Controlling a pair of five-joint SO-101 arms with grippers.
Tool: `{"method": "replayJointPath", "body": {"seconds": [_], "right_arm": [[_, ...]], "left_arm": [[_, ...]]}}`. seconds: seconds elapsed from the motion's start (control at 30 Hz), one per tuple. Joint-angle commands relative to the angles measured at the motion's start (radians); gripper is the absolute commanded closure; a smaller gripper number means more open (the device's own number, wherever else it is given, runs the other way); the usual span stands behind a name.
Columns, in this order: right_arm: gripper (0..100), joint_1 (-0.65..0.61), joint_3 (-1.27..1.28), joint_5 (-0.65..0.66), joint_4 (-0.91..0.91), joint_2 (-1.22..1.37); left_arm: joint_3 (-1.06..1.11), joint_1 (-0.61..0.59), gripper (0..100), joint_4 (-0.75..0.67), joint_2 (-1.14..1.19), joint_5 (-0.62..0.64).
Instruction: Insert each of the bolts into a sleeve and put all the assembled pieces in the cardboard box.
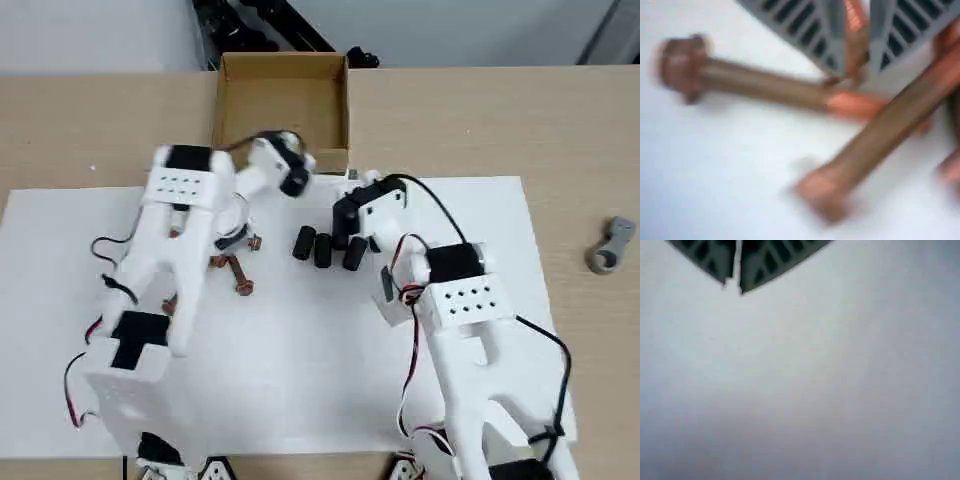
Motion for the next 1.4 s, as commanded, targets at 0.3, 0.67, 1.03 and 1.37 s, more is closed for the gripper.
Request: {"method": "replayJointPath", "body": {"seconds": [0.3, 0.67, 1.03, 1.37], "right_arm": [[99.4, 0.159, -0.038, 0.005, 0.047, -0.005], [99.5, 0.162, -0.038, 0.003, 0.048, -0.001], [99.5, 0.162, -0.038, 0.006, 0.073, 0.001], [99.5, 0.162, -0.038, 0.008, 0.062, 0.001]], "left_arm": [[-0.047, 0.035, 87, -0.112, -0.038, -0.244], [-0.062, 0.032, 86, -0.264, 0.143, -0.370], [-0.246, -0.015, 96, -0.170, 0.341, -0.373], [-0.337, -0.021, 99, 0.034, 0.331, -0.411]]}}
